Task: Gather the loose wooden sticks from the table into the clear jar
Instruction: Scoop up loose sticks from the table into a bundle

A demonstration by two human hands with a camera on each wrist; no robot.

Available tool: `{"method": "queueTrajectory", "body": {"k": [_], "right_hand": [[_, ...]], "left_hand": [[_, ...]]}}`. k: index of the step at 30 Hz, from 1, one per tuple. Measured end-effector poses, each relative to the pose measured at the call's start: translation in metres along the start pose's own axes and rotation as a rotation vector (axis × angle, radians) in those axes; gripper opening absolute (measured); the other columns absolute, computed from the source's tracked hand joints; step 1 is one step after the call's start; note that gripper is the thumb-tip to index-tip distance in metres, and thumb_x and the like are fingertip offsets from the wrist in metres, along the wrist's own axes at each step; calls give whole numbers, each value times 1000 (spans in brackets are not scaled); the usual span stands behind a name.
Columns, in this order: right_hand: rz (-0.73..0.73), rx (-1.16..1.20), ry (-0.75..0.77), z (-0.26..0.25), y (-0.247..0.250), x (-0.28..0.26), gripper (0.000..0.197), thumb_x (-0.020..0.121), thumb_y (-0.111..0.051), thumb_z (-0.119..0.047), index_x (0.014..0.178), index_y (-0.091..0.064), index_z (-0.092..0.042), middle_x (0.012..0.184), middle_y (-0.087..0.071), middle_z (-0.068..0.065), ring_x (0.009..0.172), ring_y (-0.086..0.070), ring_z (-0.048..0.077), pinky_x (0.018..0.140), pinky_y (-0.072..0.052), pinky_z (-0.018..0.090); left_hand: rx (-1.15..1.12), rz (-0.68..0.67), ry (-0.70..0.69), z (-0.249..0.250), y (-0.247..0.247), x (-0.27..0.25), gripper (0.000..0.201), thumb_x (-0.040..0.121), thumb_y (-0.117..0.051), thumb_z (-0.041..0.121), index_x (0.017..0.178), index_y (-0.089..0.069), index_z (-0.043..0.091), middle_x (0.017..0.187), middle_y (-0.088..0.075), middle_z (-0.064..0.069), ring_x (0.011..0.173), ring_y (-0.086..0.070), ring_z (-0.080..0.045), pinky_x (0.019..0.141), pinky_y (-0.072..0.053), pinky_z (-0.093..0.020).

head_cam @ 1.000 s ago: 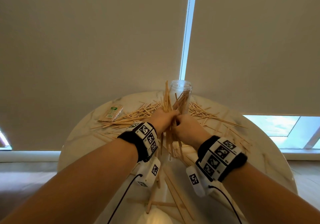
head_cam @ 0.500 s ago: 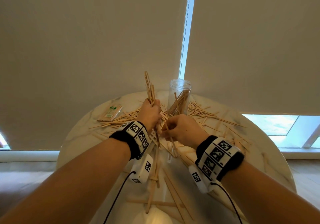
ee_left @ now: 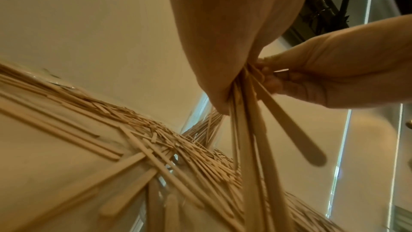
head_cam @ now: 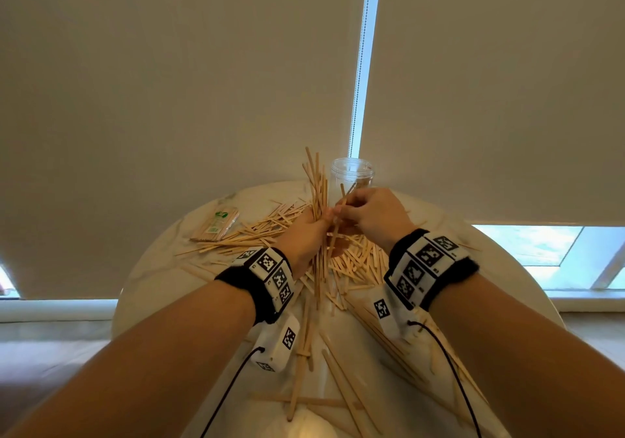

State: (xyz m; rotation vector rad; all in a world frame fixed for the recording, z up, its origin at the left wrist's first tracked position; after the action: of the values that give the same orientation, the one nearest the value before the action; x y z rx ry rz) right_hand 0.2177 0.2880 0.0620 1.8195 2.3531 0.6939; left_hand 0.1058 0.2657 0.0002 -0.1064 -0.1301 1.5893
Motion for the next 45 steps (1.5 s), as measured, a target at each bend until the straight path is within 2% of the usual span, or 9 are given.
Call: {"method": "queueTrajectory", "body": {"k": [8,12,17,23,28,31,33,39,45], "right_hand": [[-103,-353,96,-8,-10,16,45,96,-52,-9,138,-50,-25,122,-60,-8,96,-66,16,73,-56,28],[-304,-323,44,4,-31,13,21,96,-54,-15,110,-68,-22,103,-73,3,94,-71,24,86,-59,42],[-168,-113,-78,18,-8,11,19,102,-50,-4,103,-68,-1,98,-74,18,73,-72,19,71,-62,30],[-121,-112,-120,15,-1,-4,16,102,-54,-16,101,-68,-9,84,-77,4,70,-75,19,70,-60,34],[-226,-607,70,-3,-43,-22,21,101,-48,-16,103,-67,-8,77,-75,2,71,-74,17,75,-62,37],[-206,-836,164,-8,-51,-22,21,98,-53,-18,116,-63,-14,86,-73,0,81,-70,19,80,-60,38],[-232,-783,160,-11,-48,-24,25,100,-48,-29,110,-67,-16,91,-72,1,83,-69,20,80,-58,38],[-541,-687,36,-2,-76,-48,26,98,-55,-31,113,-61,-11,107,-70,11,90,-67,23,80,-57,36],[-408,-575,-57,21,-67,-36,15,99,-59,-20,96,-67,-7,95,-75,7,88,-73,21,82,-60,37]], "left_hand": [[-119,-58,34,1,-11,-8,11,106,-44,25,106,-47,15,64,-41,1,49,-32,-9,43,-32,-22],[-128,-97,58,6,-15,-10,18,105,-43,30,98,-48,15,62,-40,1,46,-30,-10,39,-28,-21],[-154,-26,77,7,1,-7,17,95,-40,24,81,-48,19,58,-36,3,44,-25,-11,38,-23,-20],[-77,254,-16,8,29,1,18,96,-40,20,107,-50,11,87,-62,-6,60,-48,-13,48,-40,-28],[-13,224,-30,15,15,2,13,103,-44,22,112,-53,18,110,-66,-11,86,-61,-25,71,-54,-43],[43,192,-49,17,11,-1,12,105,-44,27,103,-54,19,100,-62,-14,84,-62,-27,77,-56,-47],[13,238,-122,25,21,-2,9,105,-42,18,101,-50,15,86,-53,-10,70,-55,-21,61,-55,-36],[-170,300,-221,42,32,2,10,104,-39,12,97,-43,18,77,-45,-1,57,-47,-11,58,-50,-32],[-125,242,-234,35,22,-4,8,106,-42,20,98,-44,16,74,-47,-1,57,-47,-11,58,-49,-31]]}}
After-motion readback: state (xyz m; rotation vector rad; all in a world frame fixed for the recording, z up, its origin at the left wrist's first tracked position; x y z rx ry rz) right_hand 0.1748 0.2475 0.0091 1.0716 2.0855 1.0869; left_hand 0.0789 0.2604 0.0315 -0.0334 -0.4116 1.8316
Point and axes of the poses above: each hand's wrist, its own x-axis towards the middle knuckle, its own y-axis out of the back of the hand, z = x × y, the point moved 10 cm from there along x, towards the middle knuckle
